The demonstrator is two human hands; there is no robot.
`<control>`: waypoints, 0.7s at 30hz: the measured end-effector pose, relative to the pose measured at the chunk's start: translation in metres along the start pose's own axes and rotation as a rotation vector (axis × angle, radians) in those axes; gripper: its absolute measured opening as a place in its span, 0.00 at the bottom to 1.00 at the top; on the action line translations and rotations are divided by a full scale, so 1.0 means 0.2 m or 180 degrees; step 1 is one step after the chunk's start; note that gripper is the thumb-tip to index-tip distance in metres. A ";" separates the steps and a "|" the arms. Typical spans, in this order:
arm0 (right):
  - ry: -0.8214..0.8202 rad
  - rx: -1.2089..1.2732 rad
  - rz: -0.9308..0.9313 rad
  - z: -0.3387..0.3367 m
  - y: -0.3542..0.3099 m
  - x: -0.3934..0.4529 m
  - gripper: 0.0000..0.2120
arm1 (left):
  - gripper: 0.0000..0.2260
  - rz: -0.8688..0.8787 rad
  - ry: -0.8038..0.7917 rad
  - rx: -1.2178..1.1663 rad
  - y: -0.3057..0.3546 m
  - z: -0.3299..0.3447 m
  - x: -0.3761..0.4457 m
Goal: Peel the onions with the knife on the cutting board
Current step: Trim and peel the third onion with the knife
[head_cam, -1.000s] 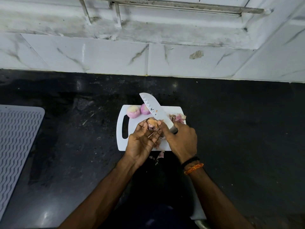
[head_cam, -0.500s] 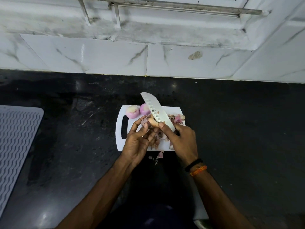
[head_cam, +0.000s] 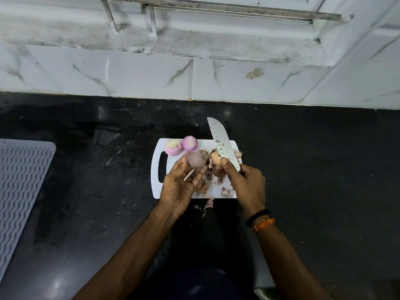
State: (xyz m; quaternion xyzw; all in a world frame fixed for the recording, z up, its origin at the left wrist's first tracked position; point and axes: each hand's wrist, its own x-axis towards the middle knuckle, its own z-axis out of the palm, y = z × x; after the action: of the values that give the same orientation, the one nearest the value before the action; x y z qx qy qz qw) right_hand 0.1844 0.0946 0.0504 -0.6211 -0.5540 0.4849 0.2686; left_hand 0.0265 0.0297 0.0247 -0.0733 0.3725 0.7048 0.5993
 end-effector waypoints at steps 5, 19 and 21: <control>-0.0288 -0.0622 -0.0215 0.00 0.00 0.03 0.16 | 0.15 -0.0076 -0.0104 -0.0112 0.01 0.00 -0.01; -0.0315 -0.0781 -0.0516 0.06 -0.01 0.02 0.15 | 0.18 -0.0271 -0.0133 -0.0486 0.02 0.00 -0.01; -0.0312 -0.0843 -0.0583 0.07 -0.02 0.01 0.14 | 0.20 -0.0284 -0.0096 -0.0533 0.01 -0.01 0.00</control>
State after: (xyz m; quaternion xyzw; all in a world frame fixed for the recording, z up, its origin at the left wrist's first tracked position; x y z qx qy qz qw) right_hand 0.1689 0.0950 0.0477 -0.5736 -0.6798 0.4108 0.2002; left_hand 0.0240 0.0288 0.0251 -0.1290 0.2996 0.7071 0.6274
